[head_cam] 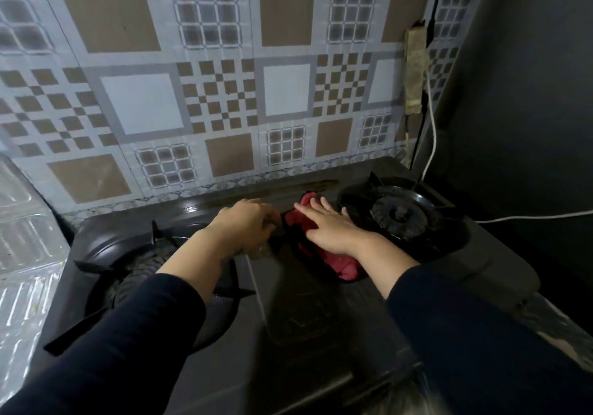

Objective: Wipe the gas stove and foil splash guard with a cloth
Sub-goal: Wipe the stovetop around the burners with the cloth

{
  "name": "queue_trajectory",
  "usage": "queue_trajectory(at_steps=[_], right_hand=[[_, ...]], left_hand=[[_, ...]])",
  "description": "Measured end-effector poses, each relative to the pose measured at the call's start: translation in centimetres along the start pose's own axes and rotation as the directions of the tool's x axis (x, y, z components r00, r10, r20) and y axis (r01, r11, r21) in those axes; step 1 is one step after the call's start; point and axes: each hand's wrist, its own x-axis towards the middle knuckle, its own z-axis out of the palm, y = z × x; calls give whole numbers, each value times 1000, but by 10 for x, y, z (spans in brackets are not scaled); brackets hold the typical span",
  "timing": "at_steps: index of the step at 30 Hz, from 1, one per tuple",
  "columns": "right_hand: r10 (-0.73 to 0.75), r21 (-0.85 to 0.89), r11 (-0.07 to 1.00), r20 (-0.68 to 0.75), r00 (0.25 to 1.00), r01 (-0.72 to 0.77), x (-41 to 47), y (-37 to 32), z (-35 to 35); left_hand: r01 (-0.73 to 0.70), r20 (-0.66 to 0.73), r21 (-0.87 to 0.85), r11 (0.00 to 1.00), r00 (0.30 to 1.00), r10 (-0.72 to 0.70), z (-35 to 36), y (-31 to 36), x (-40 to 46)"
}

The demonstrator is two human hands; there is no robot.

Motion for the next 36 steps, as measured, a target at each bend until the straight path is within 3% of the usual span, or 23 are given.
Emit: queue_trajectory(at_steps=[2,6,12,16,19,25,36], right_hand=[[-92,-180,980,-15,996,87,-7,13,5],[-167,-305,943,-89,982,133,-5,17,22],[-170,-296,947,-126,977,126,25,2,19],[25,-236,970,-134,991,-57,60,-7,11],[211,-204,947,-182,960,-247,86,-8,4],[569,-67,788,-303,765,-612,134,-3,-14],[799,71,570,-283,531,-819,174,67,-63]], left_hand=[[6,13,29,1000,1000,-6,-4,0,0],[12,48,43,999,999,-14,-7,-1,1],[35,36,-4,999,999,-35,-19,-8,13],[34,13,-13,999,999,-34,-23,-15,28],[29,30,-16,999,999,-29,-23,-21,39],[12,15,-42,999,1000,-11,-20,-37,58],[-12,11,-51,999,1000,12,-21,-51,88]])
